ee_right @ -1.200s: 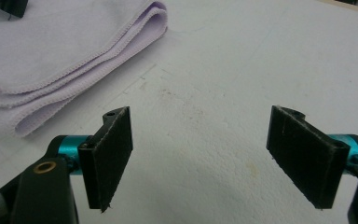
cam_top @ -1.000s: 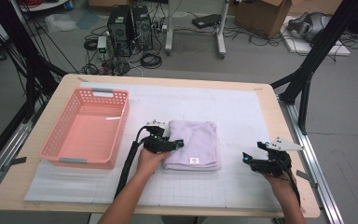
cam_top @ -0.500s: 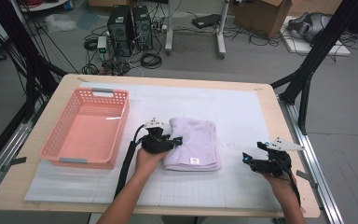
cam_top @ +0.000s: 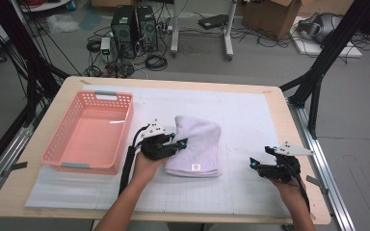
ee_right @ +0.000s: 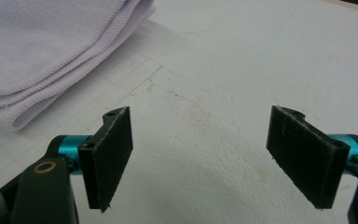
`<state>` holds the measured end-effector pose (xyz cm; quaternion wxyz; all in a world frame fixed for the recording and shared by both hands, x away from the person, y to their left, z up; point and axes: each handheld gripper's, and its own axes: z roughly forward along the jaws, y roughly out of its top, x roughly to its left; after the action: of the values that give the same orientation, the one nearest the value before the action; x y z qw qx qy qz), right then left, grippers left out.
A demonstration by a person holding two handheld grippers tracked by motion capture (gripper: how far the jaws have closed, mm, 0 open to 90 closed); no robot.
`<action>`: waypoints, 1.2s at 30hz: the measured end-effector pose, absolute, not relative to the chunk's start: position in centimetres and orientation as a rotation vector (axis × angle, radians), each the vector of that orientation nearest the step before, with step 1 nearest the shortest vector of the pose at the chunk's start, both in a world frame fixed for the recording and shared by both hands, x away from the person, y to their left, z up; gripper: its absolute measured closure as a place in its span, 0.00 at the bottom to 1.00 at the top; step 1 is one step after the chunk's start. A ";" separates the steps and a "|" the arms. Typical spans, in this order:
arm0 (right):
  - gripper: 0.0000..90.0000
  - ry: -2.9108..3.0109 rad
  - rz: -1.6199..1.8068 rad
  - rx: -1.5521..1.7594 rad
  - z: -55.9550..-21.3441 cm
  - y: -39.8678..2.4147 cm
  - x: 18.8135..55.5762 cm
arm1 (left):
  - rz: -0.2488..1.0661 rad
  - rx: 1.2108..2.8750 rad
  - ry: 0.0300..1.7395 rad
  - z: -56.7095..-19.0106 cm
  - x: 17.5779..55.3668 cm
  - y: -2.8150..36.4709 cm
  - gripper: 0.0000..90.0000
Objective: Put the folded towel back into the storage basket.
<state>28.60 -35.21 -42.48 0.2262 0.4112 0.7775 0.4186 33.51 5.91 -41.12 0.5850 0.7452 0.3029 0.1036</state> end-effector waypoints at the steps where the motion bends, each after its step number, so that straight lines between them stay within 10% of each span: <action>1: 0.24 2.144 1.154 1.133 -42.5 -35.2 28.6 | 0.245 1.735 0.698 -41.0 33.4 6.0 0.77; 36: 0.24 2.143 1.167 1.117 -42.4 -34.7 28.7 | 0.391 1.572 0.559 -34.5 30.9 11.3 0.80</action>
<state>28.67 -34.75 -42.36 0.2269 0.4055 0.7777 0.4234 30.90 11.32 -34.49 0.6549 0.6933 0.2463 0.1723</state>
